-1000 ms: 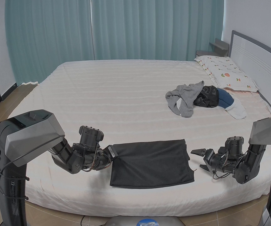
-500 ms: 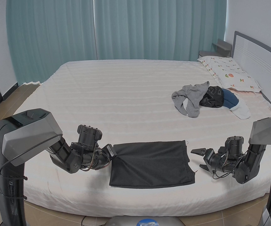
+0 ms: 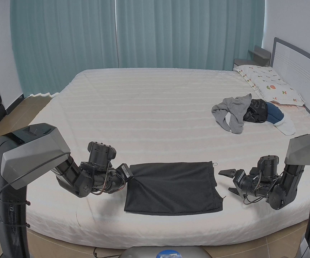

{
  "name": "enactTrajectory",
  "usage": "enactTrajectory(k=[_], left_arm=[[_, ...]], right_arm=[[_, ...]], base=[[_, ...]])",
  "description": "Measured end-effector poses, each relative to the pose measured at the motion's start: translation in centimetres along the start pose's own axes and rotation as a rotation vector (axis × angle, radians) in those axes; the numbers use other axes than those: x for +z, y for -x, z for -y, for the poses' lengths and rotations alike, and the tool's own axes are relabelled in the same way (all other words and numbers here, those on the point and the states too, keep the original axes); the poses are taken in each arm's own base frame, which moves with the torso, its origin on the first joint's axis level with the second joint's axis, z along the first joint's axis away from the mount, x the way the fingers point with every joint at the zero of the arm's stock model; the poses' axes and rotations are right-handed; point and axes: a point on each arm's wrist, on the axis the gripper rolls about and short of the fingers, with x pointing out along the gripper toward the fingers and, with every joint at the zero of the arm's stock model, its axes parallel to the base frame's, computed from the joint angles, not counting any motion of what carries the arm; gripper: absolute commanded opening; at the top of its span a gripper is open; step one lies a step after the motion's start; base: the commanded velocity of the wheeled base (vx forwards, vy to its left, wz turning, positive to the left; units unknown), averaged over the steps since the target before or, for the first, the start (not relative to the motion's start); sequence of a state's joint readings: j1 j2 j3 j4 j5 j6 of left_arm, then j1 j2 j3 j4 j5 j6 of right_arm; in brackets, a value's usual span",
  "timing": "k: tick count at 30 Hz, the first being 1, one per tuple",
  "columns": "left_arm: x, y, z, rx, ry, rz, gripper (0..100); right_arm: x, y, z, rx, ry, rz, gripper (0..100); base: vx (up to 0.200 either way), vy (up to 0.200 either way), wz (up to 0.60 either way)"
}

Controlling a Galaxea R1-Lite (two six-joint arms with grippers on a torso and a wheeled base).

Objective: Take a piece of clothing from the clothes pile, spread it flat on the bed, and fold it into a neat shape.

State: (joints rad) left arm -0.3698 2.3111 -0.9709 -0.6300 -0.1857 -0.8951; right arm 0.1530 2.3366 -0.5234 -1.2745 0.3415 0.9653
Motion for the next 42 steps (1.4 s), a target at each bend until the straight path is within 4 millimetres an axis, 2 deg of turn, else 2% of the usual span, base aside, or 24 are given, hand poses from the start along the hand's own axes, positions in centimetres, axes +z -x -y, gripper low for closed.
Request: enactTrajectory(k=[27, 42], left_arm=[[-0.14, 0.54, 0.10, 0.033, 0.016, -0.028, 0], [-0.85, 0.57, 0.10, 0.064, 0.017, -0.065, 0]], right_arm=[[0.02, -0.02, -0.02, 0.001, 0.001, 0.000, 100], [-0.04, -0.01, -0.02, 0.000, 0.001, -0.002, 100]], base=[[0.000, 0.200, 0.00], [0.000, 0.000, 0.00]])
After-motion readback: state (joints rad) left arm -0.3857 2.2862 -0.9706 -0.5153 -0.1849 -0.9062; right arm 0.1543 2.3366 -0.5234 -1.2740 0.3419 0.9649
